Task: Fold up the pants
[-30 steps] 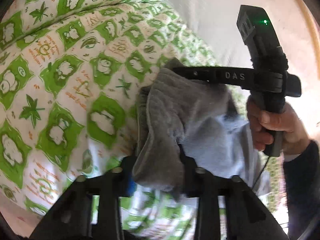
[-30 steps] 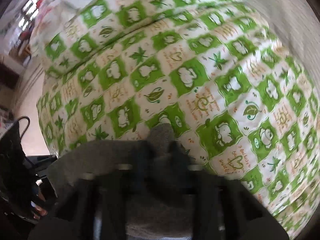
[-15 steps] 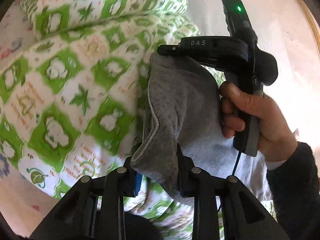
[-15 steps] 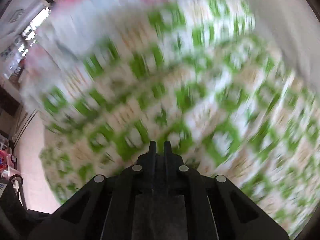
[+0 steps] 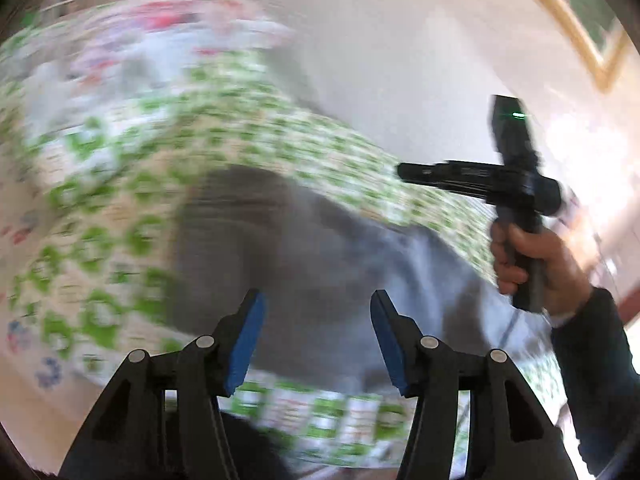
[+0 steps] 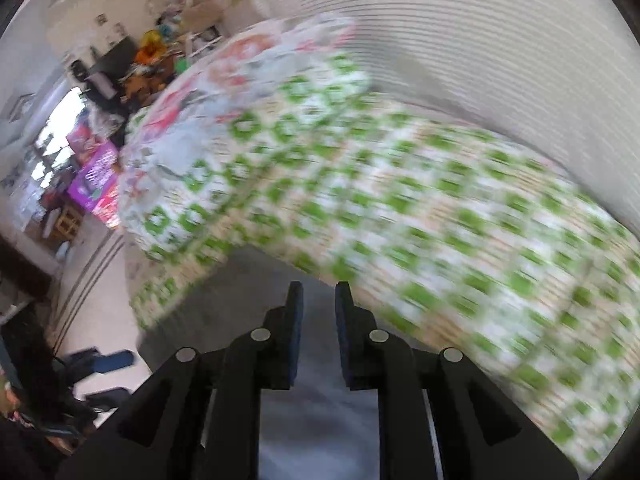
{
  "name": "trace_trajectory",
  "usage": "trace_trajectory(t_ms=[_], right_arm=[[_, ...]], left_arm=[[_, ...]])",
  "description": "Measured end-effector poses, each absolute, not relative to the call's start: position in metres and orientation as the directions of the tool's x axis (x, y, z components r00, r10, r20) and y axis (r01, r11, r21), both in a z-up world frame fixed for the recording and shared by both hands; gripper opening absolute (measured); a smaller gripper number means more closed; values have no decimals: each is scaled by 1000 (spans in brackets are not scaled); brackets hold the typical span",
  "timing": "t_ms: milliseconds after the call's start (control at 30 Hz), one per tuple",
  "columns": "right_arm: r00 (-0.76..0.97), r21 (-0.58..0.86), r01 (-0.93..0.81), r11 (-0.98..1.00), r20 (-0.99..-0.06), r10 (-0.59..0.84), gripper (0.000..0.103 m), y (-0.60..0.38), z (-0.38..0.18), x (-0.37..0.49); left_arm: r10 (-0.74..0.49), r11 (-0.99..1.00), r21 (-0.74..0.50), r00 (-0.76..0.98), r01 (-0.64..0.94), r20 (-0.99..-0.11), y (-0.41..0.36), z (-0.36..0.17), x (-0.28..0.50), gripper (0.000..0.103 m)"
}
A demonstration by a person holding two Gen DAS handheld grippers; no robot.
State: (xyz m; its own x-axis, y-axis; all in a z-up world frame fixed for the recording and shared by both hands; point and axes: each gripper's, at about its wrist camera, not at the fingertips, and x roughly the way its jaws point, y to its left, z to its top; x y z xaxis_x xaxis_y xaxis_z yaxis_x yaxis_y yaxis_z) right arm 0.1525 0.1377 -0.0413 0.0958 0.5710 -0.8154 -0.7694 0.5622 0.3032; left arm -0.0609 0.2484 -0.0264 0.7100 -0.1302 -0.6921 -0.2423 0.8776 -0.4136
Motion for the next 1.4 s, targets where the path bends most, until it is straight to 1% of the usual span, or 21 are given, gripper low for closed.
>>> trace_trajectory(t_ms=[100, 233, 367, 433, 500, 567, 600, 667, 700, 767, 900, 1000, 1067, 1100, 1167, 1200, 1233, 1267, 1333, 1367, 1400], right_arm=[[139, 269, -723, 636, -846, 516, 17, 86, -46, 165], [141, 261, -670, 695, -874, 464, 17, 44, -62, 183], [105, 303, -633, 712, -878, 467, 17, 20, -73, 196], [78, 335, -625, 706, -872, 483, 17, 20, -79, 203], [44, 366, -623, 692, -866, 498, 17, 23, -87, 206], [-22, 419, -607, 675, -858, 513, 17, 27, -100, 208], [-74, 448, -597, 665, -856, 511, 20, 29, -106, 207], [-180, 517, -585, 625, -834, 521, 20, 31, -115, 199], [-197, 526, -594, 608, -829, 524, 20, 30, -116, 194], [-181, 525, -602, 601, -823, 539, 20, 26, -114, 192], [-156, 546, -550, 632, -810, 564, 20, 27, -117, 208], [-190, 557, -530, 640, -813, 550, 20, 39, -125, 212], [-189, 540, -540, 645, -825, 532, 20, 50, -132, 213], [-180, 537, -541, 647, -825, 535, 16, 54, -134, 214], [-108, 492, -561, 665, -841, 531, 0, 58, -132, 216], [-38, 439, -590, 678, -854, 519, 0, 59, -125, 218], [25, 432, -591, 681, -834, 551, 0, 58, -112, 222], [47, 446, -581, 681, -817, 575, 0, 56, -106, 226], [128, 431, -560, 707, -799, 588, 0, 52, -90, 234], [111, 448, -552, 703, -796, 594, 1, 52, -88, 236], [78, 463, -546, 698, -802, 592, 4, 53, -90, 237]], left_arm=[[-227, 900, -417, 686, -123, -691, 203, -30, -44, 56], [-350, 902, -432, 635, 29, -689, 142, -44, -16, 56], [-397, 902, -416, 589, 112, -704, 104, -59, 4, 56], [-371, 915, -391, 589, 101, -718, 96, -73, 15, 56], [-399, 904, -419, 522, 86, -754, 88, -94, 24, 56], [-422, 892, -448, 466, 61, -777, 89, -112, 23, 56], [-434, 887, -458, 444, 59, -784, 89, -121, 20, 55], [-430, 892, -445, 440, 76, -788, 88, -127, 9, 55], [-426, 896, -437, 443, 84, -789, 88, -126, 5, 55], [-422, 898, -430, 453, 91, -785, 89, -118, 3, 55], [-407, 899, -431, 505, 75, -761, 99, -104, 5, 56], [-415, 890, -454, 466, 30, -781, 107, -123, 15, 56], [-435, 879, -476, 441, 20, -785, 108, -139, 15, 55], [-432, 881, -472, 444, 23, -785, 108, -140, 14, 55], [-412, 898, -439, 435, 44, -800, 102, -139, 13, 55], [-409, 901, -432, 433, 49, -803, 102, -139, 12, 55], [-412, 898, -438, 434, 44, -801, 103, -140, 11, 55], [-418, 894, -447, 435, 39, -798, 104, -140, 10, 55], [-423, 888, -459, 438, 25, -793, 99, -139, 12, 55], [-424, 887, -461, 442, 26, -791, 91, -139, 13, 55], [-425, 887, -462, 441, 27, -791, 93, -138, 12, 55]])
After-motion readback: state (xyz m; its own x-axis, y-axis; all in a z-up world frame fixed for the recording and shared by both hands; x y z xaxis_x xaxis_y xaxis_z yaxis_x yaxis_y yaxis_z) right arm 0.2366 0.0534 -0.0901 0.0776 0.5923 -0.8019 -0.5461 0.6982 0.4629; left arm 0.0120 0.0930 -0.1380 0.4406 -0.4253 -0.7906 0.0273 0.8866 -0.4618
